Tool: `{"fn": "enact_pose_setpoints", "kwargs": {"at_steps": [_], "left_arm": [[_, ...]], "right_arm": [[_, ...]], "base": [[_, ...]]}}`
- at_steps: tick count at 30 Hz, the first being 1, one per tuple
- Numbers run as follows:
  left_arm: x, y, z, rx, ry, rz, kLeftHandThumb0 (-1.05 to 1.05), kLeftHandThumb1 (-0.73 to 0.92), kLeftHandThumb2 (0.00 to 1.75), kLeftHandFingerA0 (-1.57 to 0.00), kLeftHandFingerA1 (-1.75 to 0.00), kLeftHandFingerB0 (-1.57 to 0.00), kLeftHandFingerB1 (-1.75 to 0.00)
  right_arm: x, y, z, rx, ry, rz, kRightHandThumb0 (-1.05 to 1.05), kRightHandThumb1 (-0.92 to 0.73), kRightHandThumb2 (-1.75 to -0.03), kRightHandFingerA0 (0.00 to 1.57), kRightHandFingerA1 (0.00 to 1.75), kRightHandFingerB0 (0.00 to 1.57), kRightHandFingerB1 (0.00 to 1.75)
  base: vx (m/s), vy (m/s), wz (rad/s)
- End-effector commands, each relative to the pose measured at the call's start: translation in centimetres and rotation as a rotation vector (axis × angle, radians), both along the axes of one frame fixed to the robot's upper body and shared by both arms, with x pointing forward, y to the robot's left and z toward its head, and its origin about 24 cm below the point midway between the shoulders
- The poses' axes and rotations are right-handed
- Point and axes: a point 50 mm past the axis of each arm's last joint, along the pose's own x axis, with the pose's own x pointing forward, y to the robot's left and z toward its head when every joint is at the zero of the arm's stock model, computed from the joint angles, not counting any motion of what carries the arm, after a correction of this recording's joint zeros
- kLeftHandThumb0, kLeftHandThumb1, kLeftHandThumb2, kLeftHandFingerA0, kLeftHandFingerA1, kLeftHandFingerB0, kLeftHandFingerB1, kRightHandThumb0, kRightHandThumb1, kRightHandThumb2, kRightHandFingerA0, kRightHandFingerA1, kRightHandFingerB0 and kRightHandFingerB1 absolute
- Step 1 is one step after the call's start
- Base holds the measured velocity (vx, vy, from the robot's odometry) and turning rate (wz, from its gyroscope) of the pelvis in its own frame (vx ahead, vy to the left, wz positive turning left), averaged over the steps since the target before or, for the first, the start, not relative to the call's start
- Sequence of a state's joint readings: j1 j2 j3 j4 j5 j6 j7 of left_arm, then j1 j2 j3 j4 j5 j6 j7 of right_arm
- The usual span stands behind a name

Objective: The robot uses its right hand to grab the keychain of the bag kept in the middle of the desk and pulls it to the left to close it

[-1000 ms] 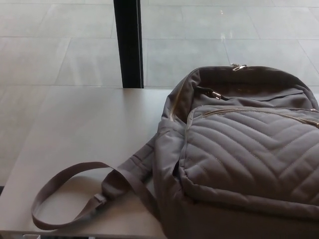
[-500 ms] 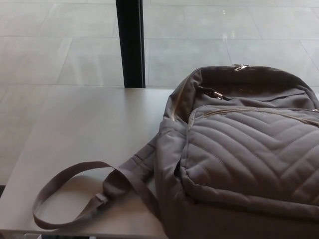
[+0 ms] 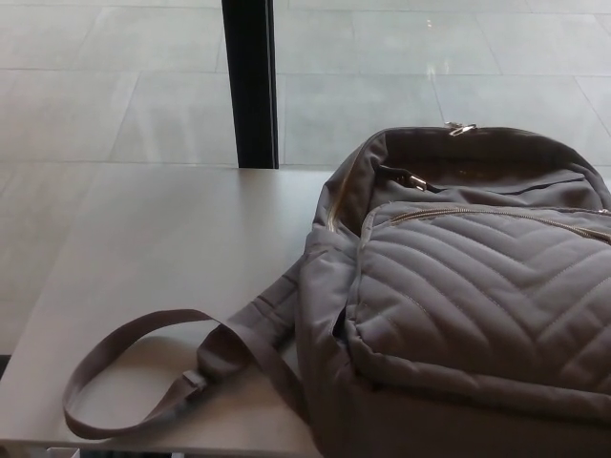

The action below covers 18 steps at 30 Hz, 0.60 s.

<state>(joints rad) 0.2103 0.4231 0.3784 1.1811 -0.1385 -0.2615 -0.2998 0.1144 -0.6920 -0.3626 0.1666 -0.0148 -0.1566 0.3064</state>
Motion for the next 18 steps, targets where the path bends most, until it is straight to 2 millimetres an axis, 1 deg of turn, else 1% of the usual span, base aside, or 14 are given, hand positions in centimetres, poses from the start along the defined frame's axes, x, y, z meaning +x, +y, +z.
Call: {"fn": "enact_pose_setpoints", "kwargs": {"at_steps": [1,5,8,9,12,16,18], "left_arm": [[0.2,0.5,0.4,0.022,0.002,-0.016,-0.55,0.62,0.59,-0.67,-0.55,-0.56,-0.41],[0.2,0.4,0.4,0.023,-0.003,-0.029,-0.56,0.64,0.60,-0.65,-0.53,-0.55,-0.41],[0.2,0.4,0.4,0.041,0.008,-0.054,-0.57,0.65,0.60,-0.64,-0.51,-0.54,-0.41],[0.3,0.4,0.5,0.027,-0.005,-0.043,-0.57,0.64,0.60,-0.63,-0.52,-0.53,-0.41],[0.4,0.4,0.4,0.021,-0.006,-0.033,-0.57,0.64,0.60,-0.64,-0.53,-0.54,-0.41],[0.3,0.4,0.4,0.026,0.000,-0.044,-0.60,0.65,0.60,-0.65,-0.52,-0.55,-0.42],[0.4,0.4,0.5,0.026,-0.001,-0.055,-0.59,0.66,0.60,-0.65,-0.53,-0.55,-0.42]], "right_arm": [[0.2,0.9,0.1,-0.065,0.018,0.071,-0.20,-0.63,-0.59,0.66,0.58,0.50,0.41],[0.5,1.4,0.3,-0.070,0.004,0.088,-0.22,-0.63,-0.58,0.65,0.63,0.50,0.41],[0.9,1.8,0.5,-0.081,-0.028,0.108,-0.17,-0.62,-0.58,0.68,0.65,0.50,0.43],[1.1,1.8,0.5,-0.076,-0.012,0.093,-0.19,-0.63,-0.58,0.66,0.68,0.48,0.41],[1.4,1.8,0.5,-0.073,-0.015,0.086,-0.16,-0.63,-0.58,0.66,0.71,0.47,0.42],[1.6,1.6,0.6,-0.064,-0.012,0.065,-0.17,-0.63,-0.59,0.67,0.72,0.47,0.42],[1.6,1.5,0.6,-0.066,-0.010,0.057,-0.19,-0.63,-0.58,0.69,0.81,0.47,0.42]], "base": [[0.00,0.000,0.00],[0.00,0.000,0.00],[0.00,0.000,0.00],[0.00,0.000,0.00],[0.00,0.000,0.00],[0.00,0.000,0.00],[0.00,0.000,0.00]]}}
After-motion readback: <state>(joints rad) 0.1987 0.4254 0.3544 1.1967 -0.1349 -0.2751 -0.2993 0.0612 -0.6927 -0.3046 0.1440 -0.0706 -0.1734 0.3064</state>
